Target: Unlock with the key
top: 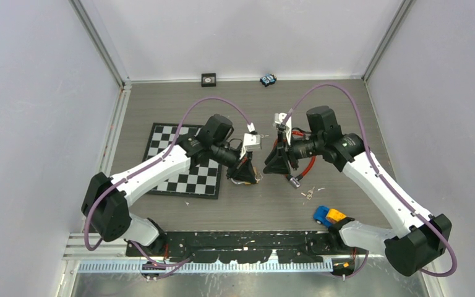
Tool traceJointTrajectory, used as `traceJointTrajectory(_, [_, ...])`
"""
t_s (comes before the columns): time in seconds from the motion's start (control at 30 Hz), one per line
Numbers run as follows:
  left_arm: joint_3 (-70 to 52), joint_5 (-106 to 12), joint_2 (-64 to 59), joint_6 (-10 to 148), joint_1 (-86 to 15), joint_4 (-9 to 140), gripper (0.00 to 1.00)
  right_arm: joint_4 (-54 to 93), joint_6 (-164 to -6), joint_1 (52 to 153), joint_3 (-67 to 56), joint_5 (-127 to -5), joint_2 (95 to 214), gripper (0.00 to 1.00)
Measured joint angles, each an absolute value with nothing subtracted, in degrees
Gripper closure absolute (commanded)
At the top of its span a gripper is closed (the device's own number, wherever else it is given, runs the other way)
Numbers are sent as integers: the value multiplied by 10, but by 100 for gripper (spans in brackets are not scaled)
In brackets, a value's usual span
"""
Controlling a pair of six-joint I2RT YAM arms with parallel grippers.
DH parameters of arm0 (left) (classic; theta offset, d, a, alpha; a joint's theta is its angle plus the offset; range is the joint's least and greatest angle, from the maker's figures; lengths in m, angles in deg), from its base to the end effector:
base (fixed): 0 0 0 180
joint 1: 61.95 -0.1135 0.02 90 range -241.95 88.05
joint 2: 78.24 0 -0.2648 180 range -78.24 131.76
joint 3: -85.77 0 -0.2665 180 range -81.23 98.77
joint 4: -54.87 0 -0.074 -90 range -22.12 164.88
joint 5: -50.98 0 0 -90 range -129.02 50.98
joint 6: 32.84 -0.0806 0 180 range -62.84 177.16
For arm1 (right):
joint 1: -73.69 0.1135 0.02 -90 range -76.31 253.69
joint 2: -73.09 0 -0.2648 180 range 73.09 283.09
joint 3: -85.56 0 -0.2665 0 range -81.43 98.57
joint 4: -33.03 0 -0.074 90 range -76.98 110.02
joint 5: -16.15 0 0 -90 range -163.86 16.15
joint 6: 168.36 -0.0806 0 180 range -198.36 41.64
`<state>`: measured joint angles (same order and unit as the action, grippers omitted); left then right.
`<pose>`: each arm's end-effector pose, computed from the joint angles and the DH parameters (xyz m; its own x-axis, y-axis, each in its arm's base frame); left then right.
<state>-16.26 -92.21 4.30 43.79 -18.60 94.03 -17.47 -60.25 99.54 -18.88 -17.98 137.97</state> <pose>0.2027 -0.2801 0.2703 -0.2967 0.4706 -0.8310 0.9257 -0.0722 -0.3713 0.2058 0.1739 0.3263 -0.2939 -0.3362 -0.8948 -0.9555 0.1296 0.2651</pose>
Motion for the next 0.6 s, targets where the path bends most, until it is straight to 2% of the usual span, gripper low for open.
traceJointTrajectory(0.43, [-155, -944, 45, 468, -195, 940, 100, -176, -579, 1021, -219, -230, 1392, 52])
traceJointTrajectory(0.6, [-156, -949, 45, 500, -208, 921, 100, -183, -562, 1031, -227, -243, 1388, 56])
